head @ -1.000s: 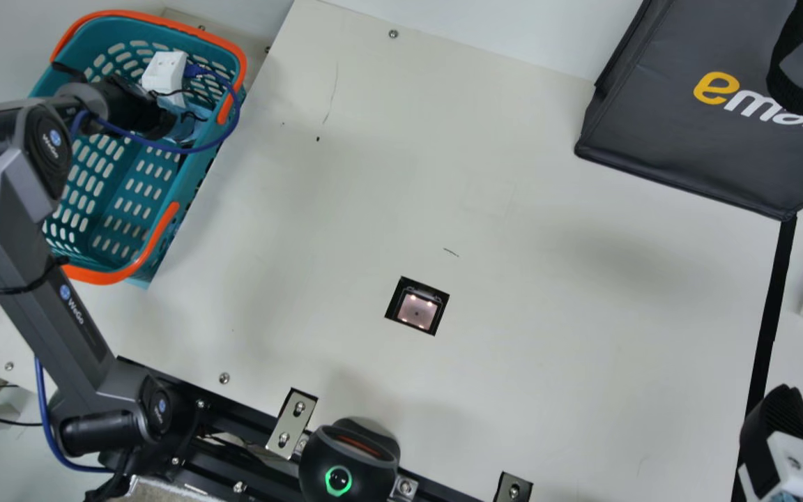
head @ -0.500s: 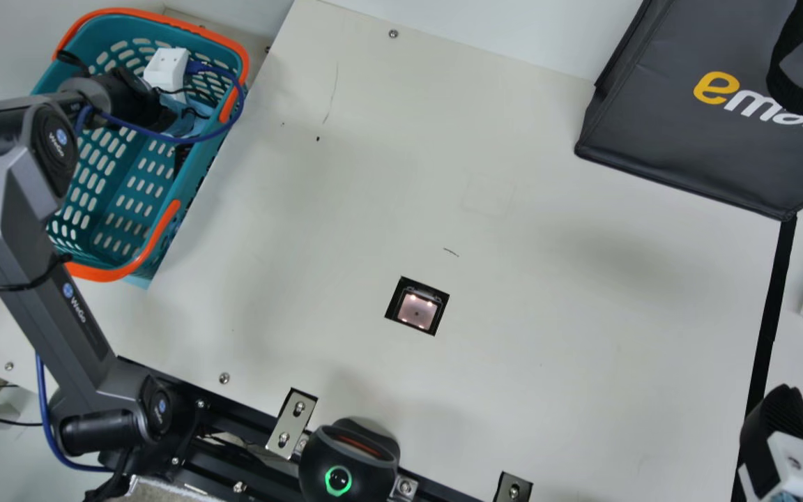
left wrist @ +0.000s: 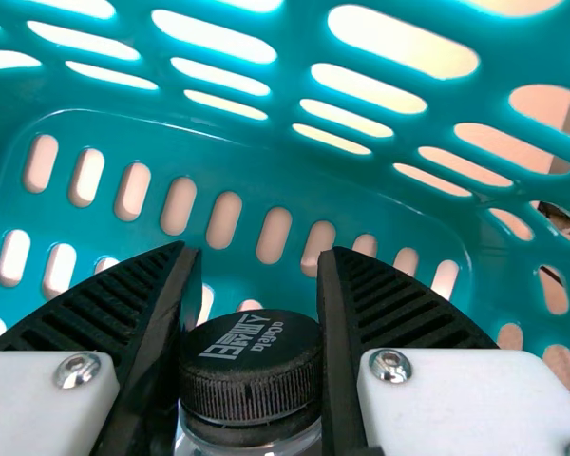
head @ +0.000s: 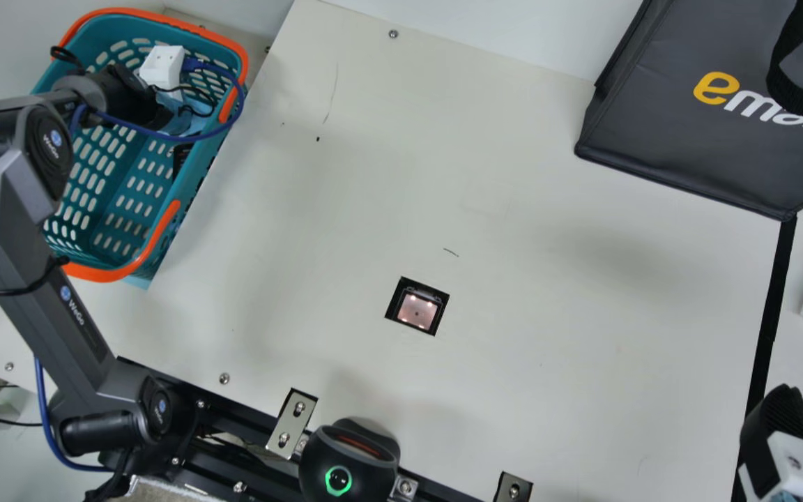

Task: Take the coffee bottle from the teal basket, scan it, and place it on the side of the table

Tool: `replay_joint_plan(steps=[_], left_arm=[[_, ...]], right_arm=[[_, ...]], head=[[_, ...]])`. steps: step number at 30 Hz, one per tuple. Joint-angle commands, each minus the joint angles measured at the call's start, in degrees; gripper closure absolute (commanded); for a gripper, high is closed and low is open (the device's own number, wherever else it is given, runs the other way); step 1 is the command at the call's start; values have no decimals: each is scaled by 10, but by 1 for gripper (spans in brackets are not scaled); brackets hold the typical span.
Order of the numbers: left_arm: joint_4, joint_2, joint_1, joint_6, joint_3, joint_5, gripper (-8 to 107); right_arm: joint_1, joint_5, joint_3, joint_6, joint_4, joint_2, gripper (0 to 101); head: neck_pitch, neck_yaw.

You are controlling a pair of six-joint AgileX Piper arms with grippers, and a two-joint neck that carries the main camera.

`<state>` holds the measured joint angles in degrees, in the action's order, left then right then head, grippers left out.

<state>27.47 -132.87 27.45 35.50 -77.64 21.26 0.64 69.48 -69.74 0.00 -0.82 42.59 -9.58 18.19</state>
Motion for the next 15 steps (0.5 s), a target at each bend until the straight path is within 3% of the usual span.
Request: replay_joint_plan(steps=[1,15], left_arm=[[-10,3,1,-8,1,2,107],[-73,46,18,-75,-4,54,107]], right_arm=[[0,0,0,0,0,0,6],[0,1,0,0,0,0,6]], head=[[17,2],[17,2]])
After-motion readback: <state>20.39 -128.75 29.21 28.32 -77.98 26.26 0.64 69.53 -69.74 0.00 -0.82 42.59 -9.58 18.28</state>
